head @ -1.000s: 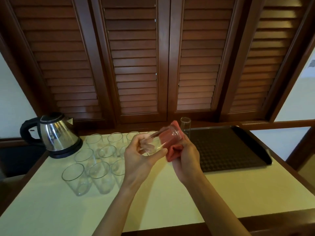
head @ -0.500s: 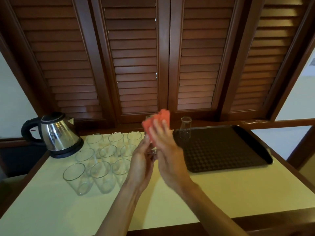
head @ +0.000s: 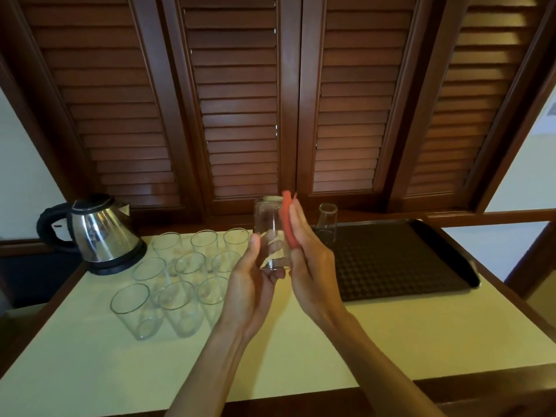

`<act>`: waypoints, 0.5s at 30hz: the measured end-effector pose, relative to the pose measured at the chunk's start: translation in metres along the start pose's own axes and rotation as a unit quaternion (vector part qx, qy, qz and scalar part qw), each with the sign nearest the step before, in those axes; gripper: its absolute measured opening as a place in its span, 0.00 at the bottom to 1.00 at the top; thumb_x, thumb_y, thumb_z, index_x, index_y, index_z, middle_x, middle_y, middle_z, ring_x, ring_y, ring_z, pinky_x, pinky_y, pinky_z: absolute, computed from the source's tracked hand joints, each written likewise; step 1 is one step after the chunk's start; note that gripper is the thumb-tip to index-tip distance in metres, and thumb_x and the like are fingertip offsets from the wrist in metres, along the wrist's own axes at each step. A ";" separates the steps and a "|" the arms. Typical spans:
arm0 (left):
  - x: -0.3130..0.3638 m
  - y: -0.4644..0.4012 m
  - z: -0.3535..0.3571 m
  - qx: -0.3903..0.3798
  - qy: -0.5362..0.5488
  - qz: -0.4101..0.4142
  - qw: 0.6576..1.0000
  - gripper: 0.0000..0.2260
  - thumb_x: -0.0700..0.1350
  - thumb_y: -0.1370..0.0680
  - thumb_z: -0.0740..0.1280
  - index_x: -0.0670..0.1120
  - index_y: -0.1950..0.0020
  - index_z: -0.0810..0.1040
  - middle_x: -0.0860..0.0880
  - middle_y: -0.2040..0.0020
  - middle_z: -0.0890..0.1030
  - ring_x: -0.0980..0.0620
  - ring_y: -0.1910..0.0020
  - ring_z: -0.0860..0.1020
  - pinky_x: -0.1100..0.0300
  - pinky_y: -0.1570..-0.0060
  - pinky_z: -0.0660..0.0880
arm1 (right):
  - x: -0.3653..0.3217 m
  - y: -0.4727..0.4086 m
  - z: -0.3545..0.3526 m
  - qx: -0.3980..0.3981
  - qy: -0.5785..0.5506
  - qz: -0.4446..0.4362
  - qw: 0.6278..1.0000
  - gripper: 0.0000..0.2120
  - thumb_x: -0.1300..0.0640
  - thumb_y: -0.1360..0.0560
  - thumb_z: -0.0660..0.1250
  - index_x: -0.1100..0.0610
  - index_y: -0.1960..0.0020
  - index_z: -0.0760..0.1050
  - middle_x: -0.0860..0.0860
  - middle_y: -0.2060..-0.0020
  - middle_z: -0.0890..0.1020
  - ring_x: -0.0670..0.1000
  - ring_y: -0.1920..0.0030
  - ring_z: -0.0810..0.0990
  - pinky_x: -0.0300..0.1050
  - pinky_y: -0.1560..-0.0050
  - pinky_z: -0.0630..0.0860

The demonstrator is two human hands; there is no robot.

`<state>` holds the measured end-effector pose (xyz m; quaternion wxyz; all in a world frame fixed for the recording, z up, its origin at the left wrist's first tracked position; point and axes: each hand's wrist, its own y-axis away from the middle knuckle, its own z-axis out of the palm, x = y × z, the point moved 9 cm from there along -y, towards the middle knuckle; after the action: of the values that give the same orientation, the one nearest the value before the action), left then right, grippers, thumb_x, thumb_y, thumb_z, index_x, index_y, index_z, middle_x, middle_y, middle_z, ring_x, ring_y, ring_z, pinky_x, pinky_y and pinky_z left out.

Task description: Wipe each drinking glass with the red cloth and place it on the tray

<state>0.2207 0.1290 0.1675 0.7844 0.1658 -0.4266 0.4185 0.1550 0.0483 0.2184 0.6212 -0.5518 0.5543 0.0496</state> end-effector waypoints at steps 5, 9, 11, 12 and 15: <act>0.008 -0.010 -0.006 0.000 -0.027 -0.004 1.000 0.20 0.51 0.14 0.55 0.43 0.31 0.80 0.43 0.36 0.84 0.46 0.33 0.79 0.52 0.32 0.72 | -0.008 0.034 0.026 -0.060 0.046 -0.081 0.994 0.25 0.62 0.18 0.51 0.52 0.21 0.61 0.46 0.20 0.60 0.51 0.19 0.54 0.52 0.20 0.55; -0.003 -0.003 -0.006 -0.008 -0.046 -0.004 0.999 0.21 0.56 0.18 0.59 0.47 0.38 0.85 0.44 0.46 0.84 0.47 0.45 0.78 0.51 0.42 0.71 | 0.012 -0.008 -0.003 0.016 -0.054 0.051 0.997 0.24 0.59 0.17 0.54 0.49 0.22 0.59 0.49 0.21 0.62 0.47 0.21 0.60 0.58 0.23 0.63; -0.003 -0.007 -0.007 -0.019 -0.045 -0.008 0.999 0.21 0.54 0.14 0.55 0.46 0.31 0.81 0.43 0.35 0.82 0.43 0.37 0.77 0.47 0.35 0.70 | -0.001 -0.004 0.006 -0.004 -0.004 0.006 1.000 0.24 0.61 0.17 0.51 0.54 0.21 0.59 0.49 0.20 0.60 0.48 0.20 0.57 0.57 0.22 0.60; 0.003 -0.010 -0.010 -0.020 -0.048 -0.002 0.999 0.21 0.53 0.13 0.54 0.46 0.29 0.79 0.44 0.32 0.81 0.44 0.33 0.78 0.47 0.33 0.70 | -0.007 0.008 0.014 -0.014 0.013 -0.028 0.999 0.24 0.61 0.17 0.51 0.57 0.21 0.60 0.49 0.20 0.59 0.50 0.19 0.56 0.58 0.22 0.60; 0.012 -0.015 -0.015 -0.017 -0.072 -0.002 0.997 0.21 0.52 0.13 0.53 0.47 0.25 0.75 0.44 0.32 0.81 0.44 0.34 0.80 0.44 0.34 0.74 | -0.001 0.033 0.019 -0.017 -0.001 -0.060 0.998 0.25 0.63 0.18 0.51 0.61 0.21 0.61 0.50 0.19 0.59 0.55 0.20 0.59 0.70 0.31 0.70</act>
<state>0.2442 0.1356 0.1694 0.7551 0.1829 -0.4892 0.3963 0.1441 0.0755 0.1937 0.6136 -0.5948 0.5188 0.0221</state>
